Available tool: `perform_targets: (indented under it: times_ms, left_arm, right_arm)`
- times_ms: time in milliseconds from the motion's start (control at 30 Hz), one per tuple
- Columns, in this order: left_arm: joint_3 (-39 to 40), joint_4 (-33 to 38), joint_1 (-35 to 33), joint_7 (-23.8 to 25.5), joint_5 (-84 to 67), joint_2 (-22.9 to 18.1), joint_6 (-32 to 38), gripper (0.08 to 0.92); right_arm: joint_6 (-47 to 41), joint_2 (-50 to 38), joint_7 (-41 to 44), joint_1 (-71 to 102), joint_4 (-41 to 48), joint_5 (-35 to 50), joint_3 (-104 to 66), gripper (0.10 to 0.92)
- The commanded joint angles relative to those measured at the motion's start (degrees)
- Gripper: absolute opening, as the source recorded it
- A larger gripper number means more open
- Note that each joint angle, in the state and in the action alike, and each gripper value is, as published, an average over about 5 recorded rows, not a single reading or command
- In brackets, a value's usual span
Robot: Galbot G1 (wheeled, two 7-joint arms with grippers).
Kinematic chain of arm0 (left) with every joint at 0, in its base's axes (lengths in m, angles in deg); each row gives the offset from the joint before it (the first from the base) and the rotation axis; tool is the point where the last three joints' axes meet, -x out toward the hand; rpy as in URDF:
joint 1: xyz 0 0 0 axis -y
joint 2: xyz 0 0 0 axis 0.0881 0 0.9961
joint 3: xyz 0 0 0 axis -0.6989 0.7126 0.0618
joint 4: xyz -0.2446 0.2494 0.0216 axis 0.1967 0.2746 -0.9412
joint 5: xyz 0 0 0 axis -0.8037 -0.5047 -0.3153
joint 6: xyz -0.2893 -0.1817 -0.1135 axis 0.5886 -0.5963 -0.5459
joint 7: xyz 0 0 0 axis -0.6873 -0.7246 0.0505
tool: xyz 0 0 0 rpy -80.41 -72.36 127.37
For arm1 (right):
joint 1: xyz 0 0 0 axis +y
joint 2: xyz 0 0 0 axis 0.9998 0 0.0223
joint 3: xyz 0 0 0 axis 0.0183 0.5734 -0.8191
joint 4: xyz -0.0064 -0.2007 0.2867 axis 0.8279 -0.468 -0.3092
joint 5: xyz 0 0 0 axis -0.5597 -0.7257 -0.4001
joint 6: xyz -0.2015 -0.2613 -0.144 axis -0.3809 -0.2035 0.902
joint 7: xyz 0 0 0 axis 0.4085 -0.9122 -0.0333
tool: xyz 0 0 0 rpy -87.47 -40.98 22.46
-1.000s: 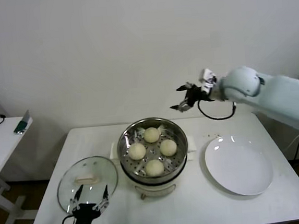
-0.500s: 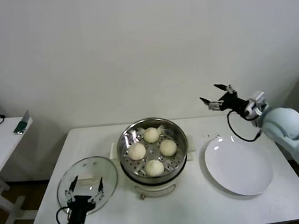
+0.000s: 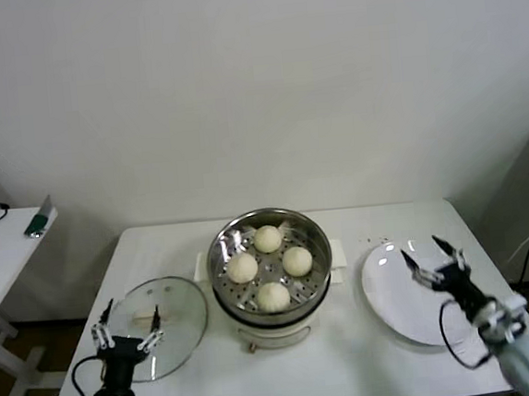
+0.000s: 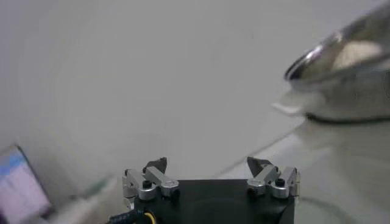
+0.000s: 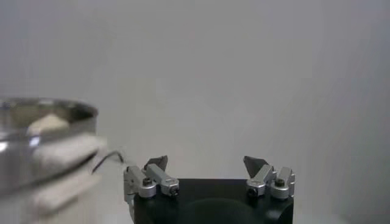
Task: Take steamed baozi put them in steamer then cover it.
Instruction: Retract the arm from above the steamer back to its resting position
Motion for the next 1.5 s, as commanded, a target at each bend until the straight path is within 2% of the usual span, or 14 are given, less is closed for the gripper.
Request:
perform_targets:
  times_ms: [33, 167, 500, 1233, 1500]
  left_arm:
    - [0.05, -8.11, 0.07, -16.02, 40.4, 5.75, 1.42, 0.823]
    - [0.46, -14.66, 0.96, -17.25, 48.14, 5.81, 2.01, 0.823]
    - [1.93, -26.5, 6.73, -17.67, 51.38, 4.93, 1.4, 0.823]
    - [5.02, -31.69, 17.05, -13.47, 46.69, 5.48, -3.18, 0.823]
    - [5.8, -32.06, 17.88, -12.68, 45.65, 5.29, -4.52, 0.822]
  right_arm:
    - [12.09, 11.61, -0.92, 14.66, 0.56, -6.44, -4.17, 0.823]
    - [12.84, 13.15, -1.07, 14.97, 0.64, -7.34, -3.48, 0.823]
    - [14.22, 15.2, -2.58, 15.07, 0.19, -7.87, -3.54, 0.823]
    - [15.96, 16.73, -2.91, 16.17, 0.63, -8.31, -4.33, 0.823]
    - [16.43, 17.63, -2.92, 16.28, 0.96, -9.11, -4.17, 0.823]
